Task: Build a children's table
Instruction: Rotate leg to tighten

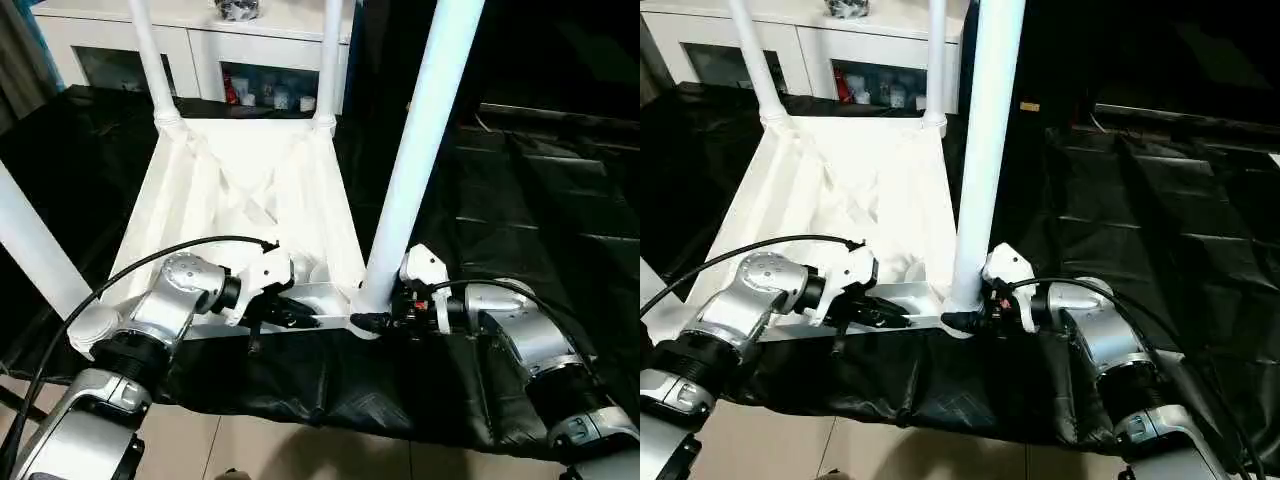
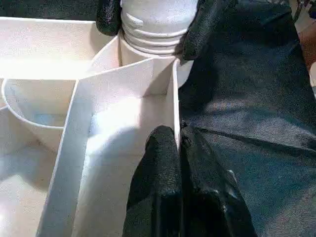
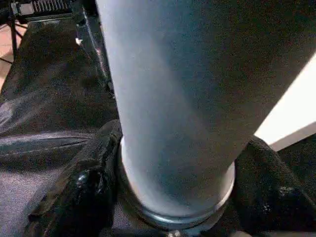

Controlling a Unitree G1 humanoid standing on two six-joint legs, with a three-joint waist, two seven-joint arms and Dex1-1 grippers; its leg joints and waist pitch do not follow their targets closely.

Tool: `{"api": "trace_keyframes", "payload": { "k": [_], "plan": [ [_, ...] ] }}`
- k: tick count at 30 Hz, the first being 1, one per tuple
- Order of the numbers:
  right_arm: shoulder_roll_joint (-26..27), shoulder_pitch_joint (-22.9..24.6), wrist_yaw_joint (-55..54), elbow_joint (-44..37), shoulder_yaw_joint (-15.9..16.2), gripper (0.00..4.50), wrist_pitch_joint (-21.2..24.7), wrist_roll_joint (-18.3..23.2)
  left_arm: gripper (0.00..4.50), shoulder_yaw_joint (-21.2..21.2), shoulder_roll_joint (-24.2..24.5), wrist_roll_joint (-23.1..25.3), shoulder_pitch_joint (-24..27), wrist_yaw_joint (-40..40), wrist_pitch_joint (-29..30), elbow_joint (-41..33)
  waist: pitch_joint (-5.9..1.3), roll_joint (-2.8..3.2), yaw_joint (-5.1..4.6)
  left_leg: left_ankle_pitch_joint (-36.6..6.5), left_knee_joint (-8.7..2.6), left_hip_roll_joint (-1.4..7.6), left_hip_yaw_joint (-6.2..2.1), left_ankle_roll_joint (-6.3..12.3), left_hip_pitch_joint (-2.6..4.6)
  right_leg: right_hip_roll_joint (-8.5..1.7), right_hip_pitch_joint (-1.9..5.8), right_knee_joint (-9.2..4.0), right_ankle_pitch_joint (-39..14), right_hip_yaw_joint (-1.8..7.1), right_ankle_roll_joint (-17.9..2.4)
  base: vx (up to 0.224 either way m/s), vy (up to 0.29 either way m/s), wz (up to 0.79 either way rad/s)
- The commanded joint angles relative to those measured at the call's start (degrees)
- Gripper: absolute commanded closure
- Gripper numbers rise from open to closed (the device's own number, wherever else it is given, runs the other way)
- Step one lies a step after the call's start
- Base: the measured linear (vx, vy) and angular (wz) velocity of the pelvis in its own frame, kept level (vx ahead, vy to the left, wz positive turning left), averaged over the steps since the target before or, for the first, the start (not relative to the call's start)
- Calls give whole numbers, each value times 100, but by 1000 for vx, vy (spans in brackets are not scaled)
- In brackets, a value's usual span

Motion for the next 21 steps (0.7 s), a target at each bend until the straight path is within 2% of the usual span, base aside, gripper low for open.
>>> {"api": "trace_keyframes", "payload": {
  "k": [1,3,4,5,7,9,10,11,12,13,15,16,18,21],
  "plan": [
    [101,102,206,-67,138,178,206,138,450,-40,-227,-277,-39,-172,3,-93,-314,-25,6,-1216,-358,115,34,254,-10,-255,305,-399,-1191,227,-1206,0,0,0],
    [151,147,157,-94,101,178,259,212,450,-32,-263,-236,-43,-71,6,-40,-312,-27,17,-1217,-361,118,32,250,-8,-260,304,-404,-1218,229,-1190,0,0,0],
    [224,190,54,-106,37,178,285,270,450,-22,-318,-173,-57,95,-6,29,-315,-4,20,-1207,-358,116,32,245,-7,-259,302,-400,-1192,233,-1190,0,0,0],
    [385,217,-289,-51,-72,178,259,270,450,0,-411,-63,-112,419,22,155,-309,-18,19,-1251,-364,113,33,234,-7,-260,299,-415,-1256,230,-1177,0,0,0],
    [501,235,-526,-16,-155,179,248,257,450,16,-475,12,-153,641,42,246,-288,-19,18,-1416,-385,108,25,173,1,-269,287,-456,-1596,227,-1089,0,0,0],
    [957,146,-1764,387,-438,179,121,62,450,74,-776,130,-284,1276,179,432,-270,-10,-9,-1576,-400,102,21,73,19,-277,251,-508,-1989,237,-965,0,0,0],
    [957,146,-1764,387,-438,179,121,62,450,74,-776,130,-284,1276,179,432,-270,-28,-52,-1751,-415,77,-18,-55,17,-290,269,-538,-2468,207,-820,0,0,0],
    [1245,61,-2476,665,-596,180,85,-12,450,75,-995,195,-352,1619,291,495,-277,-39,-60,-1702,-420,75,-26,-58,-16,-290,297,-535,-2505,206,-762,0,0,0],
    [1361,26,-2728,765,-660,180,85,-17,450,75,-1082,218,-375,1741,334,516,-272,-19,-83,-1704,-423,88,-21,-66,4,-289,245,-549,-2473,223,-741,0,0,0],
    [1404,13,-2813,799,-687,180,91,-15,450,74,-1118,227,-384,1786,352,523,-261,-21,-101,-1771,-424,81,-24,-72,19,-283,228,-563,-2558,215,-730,0,0,0],
    [1831,-146,-3669,1103,-897,180,101,-15,450,54,-1468,303,-444,2203,486,567,-266,-6,-136,-1840,-419,70,-27,-64,27,-280,218,-590,-2670,212,-687,0,0,0],
    [1831,-146,-3669,1103,-897,180,101,-15,450,54,-1468,303,-444,2203,486,567,-266,-6,-136,-1840,-419,70,-27,-64,27,-280,218,-590,-2670,212,-687,0,0,0],
    [2189,-333,-4313,1349,-829,180,-176,-265,450,-145,-1799,453,-407,2442,535,486,-280,5,-184,-1789,-420,68,-29,-43,3,-267,227,-577,-2452,216,-723,0,0,0],
    [2220,-350,-4400,1338,-769,180,-329,-370,450,-197,-1850,483,-377,2460,498,473,-293,6,-183,-1729,-418,64,-17,32,-12,-248,244,-550,-2120,221,-783,0,0,0]
  ]
}}
